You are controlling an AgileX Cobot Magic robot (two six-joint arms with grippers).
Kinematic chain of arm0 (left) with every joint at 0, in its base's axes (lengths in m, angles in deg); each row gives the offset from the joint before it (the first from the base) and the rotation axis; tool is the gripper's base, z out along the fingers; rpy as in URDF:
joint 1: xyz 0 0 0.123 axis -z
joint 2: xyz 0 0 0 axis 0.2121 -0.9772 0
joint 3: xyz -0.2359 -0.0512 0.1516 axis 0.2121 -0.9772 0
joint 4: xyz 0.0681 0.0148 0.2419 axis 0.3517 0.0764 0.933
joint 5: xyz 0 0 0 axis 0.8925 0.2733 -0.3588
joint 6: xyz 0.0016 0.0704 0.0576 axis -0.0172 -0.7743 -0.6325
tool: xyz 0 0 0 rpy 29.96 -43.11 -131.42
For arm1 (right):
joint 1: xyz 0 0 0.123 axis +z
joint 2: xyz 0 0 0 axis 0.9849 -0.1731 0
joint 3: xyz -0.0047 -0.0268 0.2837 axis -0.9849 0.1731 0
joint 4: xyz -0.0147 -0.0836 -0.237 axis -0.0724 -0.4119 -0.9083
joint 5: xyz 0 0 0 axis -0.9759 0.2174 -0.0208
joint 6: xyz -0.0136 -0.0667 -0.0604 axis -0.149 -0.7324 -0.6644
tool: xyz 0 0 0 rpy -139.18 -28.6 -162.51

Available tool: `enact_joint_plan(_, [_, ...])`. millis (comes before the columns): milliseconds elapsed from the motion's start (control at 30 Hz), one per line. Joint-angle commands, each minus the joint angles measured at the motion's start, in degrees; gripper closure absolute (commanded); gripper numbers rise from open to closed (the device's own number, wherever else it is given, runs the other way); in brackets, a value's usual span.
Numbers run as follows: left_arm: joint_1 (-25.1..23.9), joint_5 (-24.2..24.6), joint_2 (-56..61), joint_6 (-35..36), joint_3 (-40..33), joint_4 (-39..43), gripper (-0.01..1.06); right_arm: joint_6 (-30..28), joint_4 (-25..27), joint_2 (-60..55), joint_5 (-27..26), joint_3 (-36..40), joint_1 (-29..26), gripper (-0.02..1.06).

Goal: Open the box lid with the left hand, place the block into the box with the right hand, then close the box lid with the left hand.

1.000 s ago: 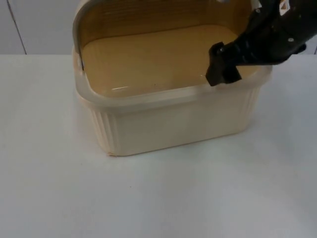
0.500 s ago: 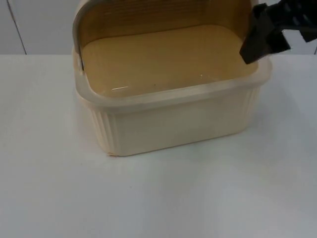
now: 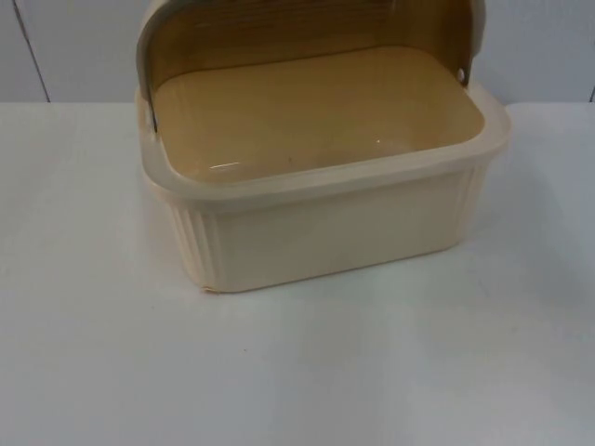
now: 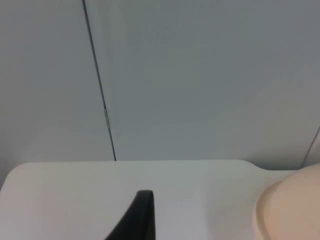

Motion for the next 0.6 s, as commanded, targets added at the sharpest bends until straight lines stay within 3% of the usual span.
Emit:
enact_joint_plan(0, [-0.04,0.02,0.27,0.24,0.04,-0.58,0.01,0.27,-0.92,3.17,-1.88,0.75,0.37,0.0])
enact_joint_plan(267, [-0.04,0.02,0.27,0.24,0.04,-0.58,0.01,1.4,-1.76,6.09,-9.22,-0.39,0.25,0.0])
enact_joint_plan(333, [-0.04,0.02,0.27,0.24,0.04,-0.58,0.01,4.53,-4.41,5.98,-9.37,-1.04,0.15,0.0])
enact_joint_plan(400, [-0.04,0.02,0.27,0.24,0.04,-0.58,0.01,12.74,-12.89,5.72,-9.55,-1.13,-0.93,0.0])
enact_joint_plan(433, [-0.04,0.02,0.27,0.24,0.04,-0.58,0.01,12.74,-12.89,5.72,-9.55,-1.13,-0.93,0.0])
enact_joint_plan(500, [-0.04,0.02,0.27,0.24,0.04,-0.58,0.01,19.21,-18.27,5.73,-8.56,-1.13,-4.6,0.0])
enact_joint_plan(567, [-0.04,0.02,0.27,0.24,0.04,-0.58,0.01,18.64,-17.8,5.73,-8.02,-1.13,-10.46,0.0])
